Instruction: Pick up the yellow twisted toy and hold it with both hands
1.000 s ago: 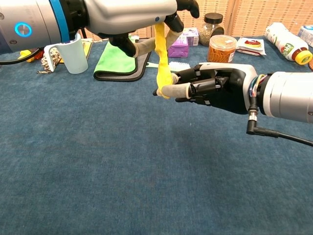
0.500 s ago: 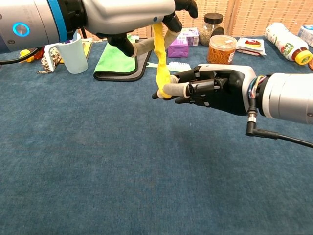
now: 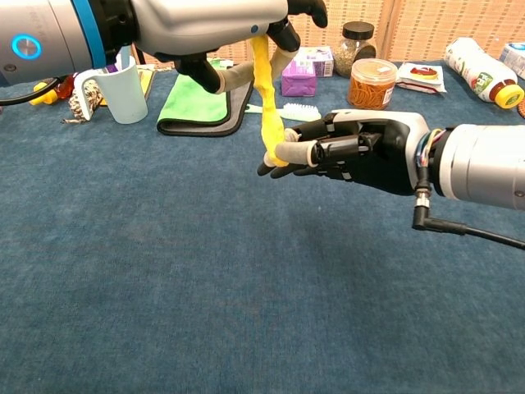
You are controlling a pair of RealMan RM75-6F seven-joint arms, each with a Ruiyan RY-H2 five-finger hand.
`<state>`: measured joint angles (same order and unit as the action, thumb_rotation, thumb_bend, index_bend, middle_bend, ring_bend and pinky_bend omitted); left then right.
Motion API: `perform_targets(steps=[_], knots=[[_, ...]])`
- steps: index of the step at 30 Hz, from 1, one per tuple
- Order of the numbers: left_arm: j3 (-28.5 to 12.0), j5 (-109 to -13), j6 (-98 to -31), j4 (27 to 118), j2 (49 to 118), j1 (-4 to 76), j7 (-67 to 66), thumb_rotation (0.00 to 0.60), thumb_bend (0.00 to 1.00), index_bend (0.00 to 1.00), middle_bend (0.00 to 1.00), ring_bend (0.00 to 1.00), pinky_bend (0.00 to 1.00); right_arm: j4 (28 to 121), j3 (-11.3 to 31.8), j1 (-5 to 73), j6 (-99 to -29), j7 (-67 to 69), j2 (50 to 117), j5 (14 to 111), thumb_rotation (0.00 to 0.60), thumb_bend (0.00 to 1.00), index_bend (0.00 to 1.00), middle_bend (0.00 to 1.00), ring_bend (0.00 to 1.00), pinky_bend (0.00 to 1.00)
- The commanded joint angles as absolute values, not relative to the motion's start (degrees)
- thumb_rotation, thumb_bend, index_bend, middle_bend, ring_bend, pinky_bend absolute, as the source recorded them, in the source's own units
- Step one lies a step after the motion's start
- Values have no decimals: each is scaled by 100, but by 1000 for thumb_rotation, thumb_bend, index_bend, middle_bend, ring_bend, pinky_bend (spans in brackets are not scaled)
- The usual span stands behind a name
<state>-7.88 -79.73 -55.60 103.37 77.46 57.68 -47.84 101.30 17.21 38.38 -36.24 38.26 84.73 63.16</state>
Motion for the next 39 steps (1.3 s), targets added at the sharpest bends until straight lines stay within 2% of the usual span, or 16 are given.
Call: perform_targets(steps=[1,7,16,39], knots=[[-788,-7983,-5573,10323,7747,5755,-4760,600,560,734,137,16,0,10126,1719,3833,-3608,3842,8461,6324,600,675,626,376,242,0],[-773,-8028,-5609,10289,7755,5722,-4722,600,560,788,193,43,0,10114,1705,3827,-3580,3860,8453,6357,600,697,637,386,257,0],[-794,-8091,-5695,10204,7741,5658,-4591,600,564,811,242,85,0,10095,1699,3834,-3554,3874,8457,6392,600,731,648,398,270,0],[-1030,-7924,-5777,10200,7629,5612,-4310,600,565,817,251,92,0,9994,1676,3795,-3483,4013,8422,6489,600,740,660,415,293,0]])
